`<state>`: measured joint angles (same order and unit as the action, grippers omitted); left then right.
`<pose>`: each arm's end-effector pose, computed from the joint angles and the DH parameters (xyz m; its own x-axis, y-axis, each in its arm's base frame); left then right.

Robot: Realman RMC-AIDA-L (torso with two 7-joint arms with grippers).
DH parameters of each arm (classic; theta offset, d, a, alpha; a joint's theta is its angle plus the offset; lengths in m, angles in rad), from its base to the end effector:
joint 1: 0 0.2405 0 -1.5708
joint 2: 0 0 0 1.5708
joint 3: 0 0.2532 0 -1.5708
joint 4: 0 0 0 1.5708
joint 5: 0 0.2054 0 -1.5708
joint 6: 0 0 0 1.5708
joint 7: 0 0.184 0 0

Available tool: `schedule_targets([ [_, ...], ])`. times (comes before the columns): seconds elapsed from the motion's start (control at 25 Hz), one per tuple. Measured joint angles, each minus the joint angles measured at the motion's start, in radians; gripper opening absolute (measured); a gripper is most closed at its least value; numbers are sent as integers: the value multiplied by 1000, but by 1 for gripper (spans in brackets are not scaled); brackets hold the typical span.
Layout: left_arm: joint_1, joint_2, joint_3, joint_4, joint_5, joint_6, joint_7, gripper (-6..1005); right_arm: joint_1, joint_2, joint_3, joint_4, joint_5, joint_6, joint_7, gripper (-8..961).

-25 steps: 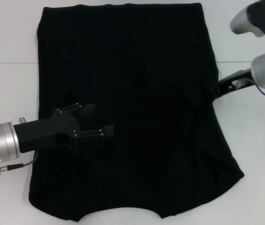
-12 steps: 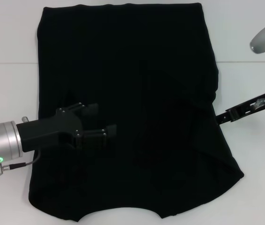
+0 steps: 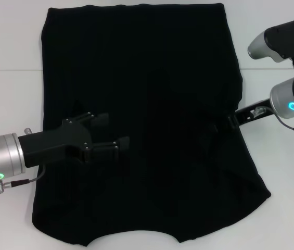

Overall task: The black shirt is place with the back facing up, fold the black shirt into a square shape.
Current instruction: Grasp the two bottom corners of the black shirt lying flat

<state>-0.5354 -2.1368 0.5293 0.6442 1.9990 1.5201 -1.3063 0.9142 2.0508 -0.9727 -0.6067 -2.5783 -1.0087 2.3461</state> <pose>-0.2387 0.3493 -0.0337 0.7339 0.2965 0.6111 0.5142 -0.8304 -0.2146 0.2241 0.4553 -0.0547 0.6777 -0.7260 -0.1167 -0.6749 -0.5511 -0.4906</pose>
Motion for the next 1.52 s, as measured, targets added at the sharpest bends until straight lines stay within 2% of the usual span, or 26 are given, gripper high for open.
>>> schedule_targets([
  [0.24,0,0,-1,0,0,0,8,932,20,23,0,33,3,99,0,683],
  [0.4,0,0,-3,0,0,0,12,932,34,41,-2,65,15,217,-1,683],
  [0.68,3,0,-3,0,0,-10,19,933,50,39,-20,102,102,355,-43,682],
  [0.96,8,0,-3,0,0,-12,23,933,52,21,-20,85,110,264,-44,681],
  [1.2,12,-2,-3,0,0,-8,24,933,21,17,-18,35,110,126,-46,680],
  [1.4,12,-2,-3,0,0,-4,24,933,16,10,-19,33,110,73,-21,679],
  [1.52,12,-2,-3,0,0,-4,24,932,16,13,-23,54,105,78,-8,678],
])
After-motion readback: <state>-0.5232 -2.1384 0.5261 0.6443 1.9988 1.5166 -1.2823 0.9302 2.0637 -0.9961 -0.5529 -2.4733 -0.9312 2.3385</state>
